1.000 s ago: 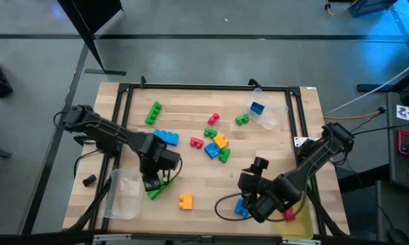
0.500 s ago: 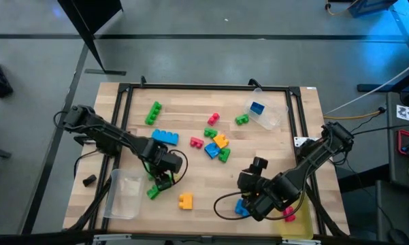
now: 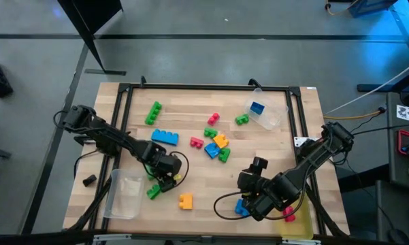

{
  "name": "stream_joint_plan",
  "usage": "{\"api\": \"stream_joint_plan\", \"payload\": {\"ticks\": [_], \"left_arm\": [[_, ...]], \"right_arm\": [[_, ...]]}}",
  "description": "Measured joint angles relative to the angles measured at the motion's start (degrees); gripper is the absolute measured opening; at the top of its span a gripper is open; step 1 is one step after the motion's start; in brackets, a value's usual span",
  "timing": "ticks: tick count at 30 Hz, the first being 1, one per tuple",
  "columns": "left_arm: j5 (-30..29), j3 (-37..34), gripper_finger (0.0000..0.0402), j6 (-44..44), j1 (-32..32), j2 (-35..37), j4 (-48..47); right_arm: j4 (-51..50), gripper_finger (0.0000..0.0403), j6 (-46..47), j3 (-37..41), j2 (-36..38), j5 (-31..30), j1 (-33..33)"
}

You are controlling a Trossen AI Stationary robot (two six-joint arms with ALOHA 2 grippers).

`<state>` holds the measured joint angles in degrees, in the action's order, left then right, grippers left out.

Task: Sort blocks by size
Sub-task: Put the bottom 4 stud green game piece into the bottom transparent bin

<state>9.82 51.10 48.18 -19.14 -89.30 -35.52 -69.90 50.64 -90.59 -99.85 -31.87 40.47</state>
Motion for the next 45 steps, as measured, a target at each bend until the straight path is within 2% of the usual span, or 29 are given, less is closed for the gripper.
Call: {"api": "stream_joint_plan", "payload": {"ticks": [6, 21, 27, 31, 34, 41, 45], "left_arm": [[-0.09, -1.14, 0.0235, 3.98, 0.0, -0.12, -0.39], [-0.64, -1.03, 0.0234, 0.54, 0.0, -3.15, 0.26], [-0.19, -1.03, 0.0195, -0.44, 0.0, -5.11, 0.16], [3.28, -0.68, 0.0148, -0.57, 0.51, -4.86, 0.37], [8.38, 0.51, 0.0124, -1.29, 1.44, -4.76, 0.39], [18.43, 4.65, 0.0124, -6.64, 3.73, -4.76, 0.04], [27.63, 8.0, 0.0132, -8.87, 4.68, -4.66, -0.89]], "right_arm": [[0.01, 0.0273, 0.01, 0.02, 0.0, -0.01, 0.0], [0.06, 0.0273, 0.01, 0.02, -0.02, -0.01, 0.0], [0.03, 0.0273, 0.01, 0.04, -0.02, -0.01, 0.0], [0.03, 0.0273, 0.01, 0.04, -0.02, -0.01, 0.0], [0.03, 0.0273, 0.01, 0.04, -0.02, -0.01, 0.0], [0.31, 0.0273, 0.01, 0.04, -0.02, -0.01, 0.0], [1.55, 0.0273, 0.01, 0.04, -0.02, -0.01, 0.0]]}}
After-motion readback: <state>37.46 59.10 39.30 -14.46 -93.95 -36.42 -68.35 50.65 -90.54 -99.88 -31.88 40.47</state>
